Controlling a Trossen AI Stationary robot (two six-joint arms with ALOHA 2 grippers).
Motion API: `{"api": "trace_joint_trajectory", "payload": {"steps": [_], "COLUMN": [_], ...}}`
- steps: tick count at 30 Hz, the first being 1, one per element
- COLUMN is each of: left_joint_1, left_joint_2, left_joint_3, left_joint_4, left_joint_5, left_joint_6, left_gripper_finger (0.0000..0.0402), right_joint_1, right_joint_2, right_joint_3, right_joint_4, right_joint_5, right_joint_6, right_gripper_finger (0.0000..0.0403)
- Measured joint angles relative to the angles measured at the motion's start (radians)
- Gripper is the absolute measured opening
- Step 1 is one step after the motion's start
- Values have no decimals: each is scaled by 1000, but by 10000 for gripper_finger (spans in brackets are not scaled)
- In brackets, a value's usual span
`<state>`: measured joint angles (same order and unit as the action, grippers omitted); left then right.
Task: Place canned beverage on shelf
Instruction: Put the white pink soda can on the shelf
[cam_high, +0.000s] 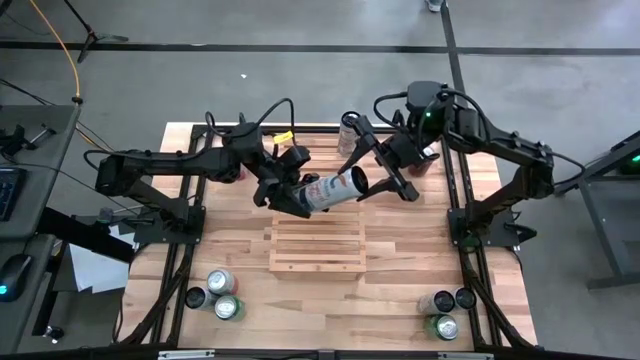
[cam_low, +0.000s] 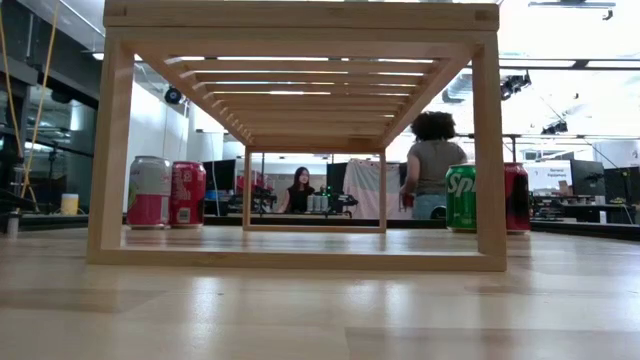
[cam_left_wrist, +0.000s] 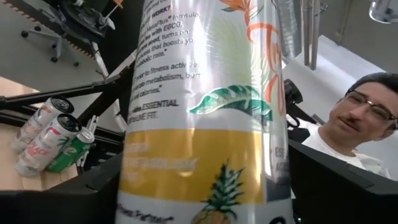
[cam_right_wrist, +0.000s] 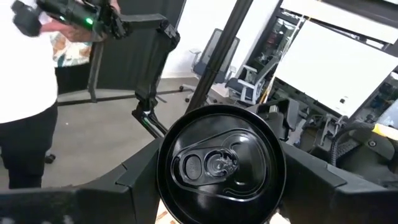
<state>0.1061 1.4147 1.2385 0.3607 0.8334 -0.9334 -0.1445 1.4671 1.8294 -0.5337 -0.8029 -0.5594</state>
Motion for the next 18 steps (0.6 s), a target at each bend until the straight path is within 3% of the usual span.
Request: {"api": "trace_joint_trajectory", "payload": {"steps": [9,18], "left_joint_1": [17,18], "left_joint_2": [-1,-3], "left_joint_3": [0,2], "left_joint_4": [-1,3], "left_joint_5": [4,22], "left_joint_6": [19,16], "left_gripper_finger": [240,238], "right_joint_1": [0,3], "right_joint_2": [0,0], "right_joint_3": [-1,-2], "right_joint_4": [32,69], "right_joint_5": [-14,41], "right_joint_6": [36,88], "right_gripper_finger": [240,240]}}
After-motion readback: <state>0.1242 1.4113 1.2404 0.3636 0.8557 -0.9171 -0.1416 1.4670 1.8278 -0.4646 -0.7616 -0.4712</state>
